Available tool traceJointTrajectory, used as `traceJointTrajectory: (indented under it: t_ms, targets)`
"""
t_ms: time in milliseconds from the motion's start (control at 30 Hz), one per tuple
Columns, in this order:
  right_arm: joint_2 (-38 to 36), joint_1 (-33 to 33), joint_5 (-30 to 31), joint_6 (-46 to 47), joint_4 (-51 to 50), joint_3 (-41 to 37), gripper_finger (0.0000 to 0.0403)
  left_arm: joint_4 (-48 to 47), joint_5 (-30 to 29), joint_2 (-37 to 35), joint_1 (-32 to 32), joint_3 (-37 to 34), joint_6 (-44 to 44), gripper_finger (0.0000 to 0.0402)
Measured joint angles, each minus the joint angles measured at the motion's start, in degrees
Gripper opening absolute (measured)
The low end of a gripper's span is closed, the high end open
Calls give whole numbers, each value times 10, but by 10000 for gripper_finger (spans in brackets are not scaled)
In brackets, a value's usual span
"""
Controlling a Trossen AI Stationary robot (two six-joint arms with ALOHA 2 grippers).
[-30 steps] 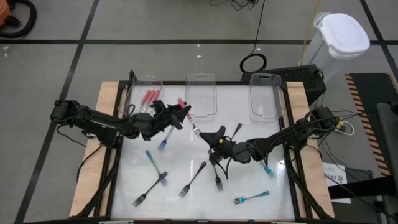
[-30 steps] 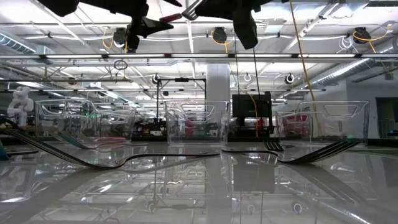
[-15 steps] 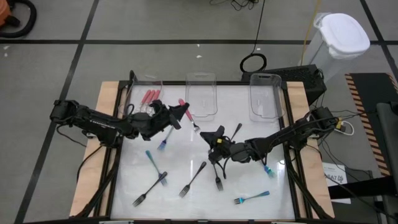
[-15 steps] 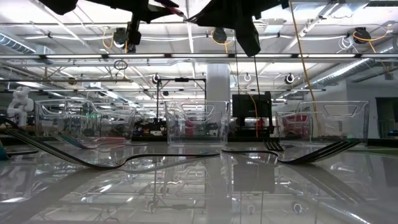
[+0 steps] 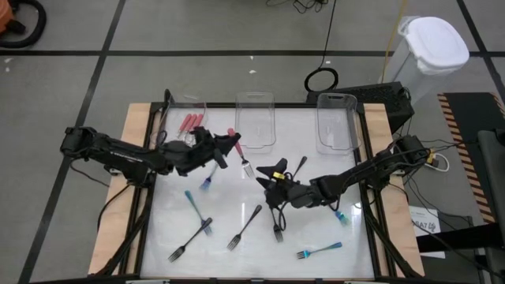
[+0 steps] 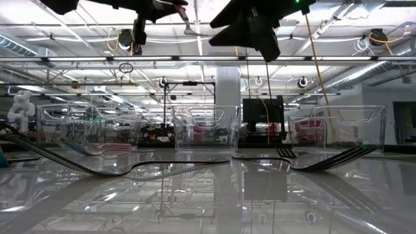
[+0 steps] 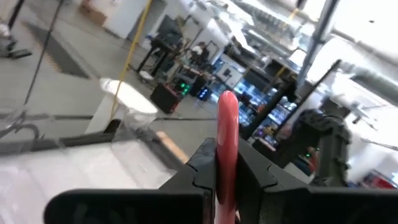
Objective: Sort silverware by color (type)
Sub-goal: Put the pink fork into the left transparent bin
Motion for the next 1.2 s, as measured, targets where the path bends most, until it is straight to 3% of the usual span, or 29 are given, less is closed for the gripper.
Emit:
traceJointTrajectory:
  t_ms: [100,300,533,733,1033,1200]
  targets:
    - [0,0,-1,44,-40,0,232,-15,23,-29,5,0,23,27]
    - [0,4,-2,109,-91,0,235,-141,49,-109,31,1,23,27]
    - [0,4,-52,127,-103,0,235,-308,51,-199,70,1,33,27]
    - [0,-8,-62,127,-99,0,235,-383,52,-260,103,1,67,27]
    - [0,-50,-233,176,-99,0,235,-537,52,-318,193,1,65,27]
    - [0,-64,-274,184,-94,0,235,-580,80,-315,248,1,61,27]
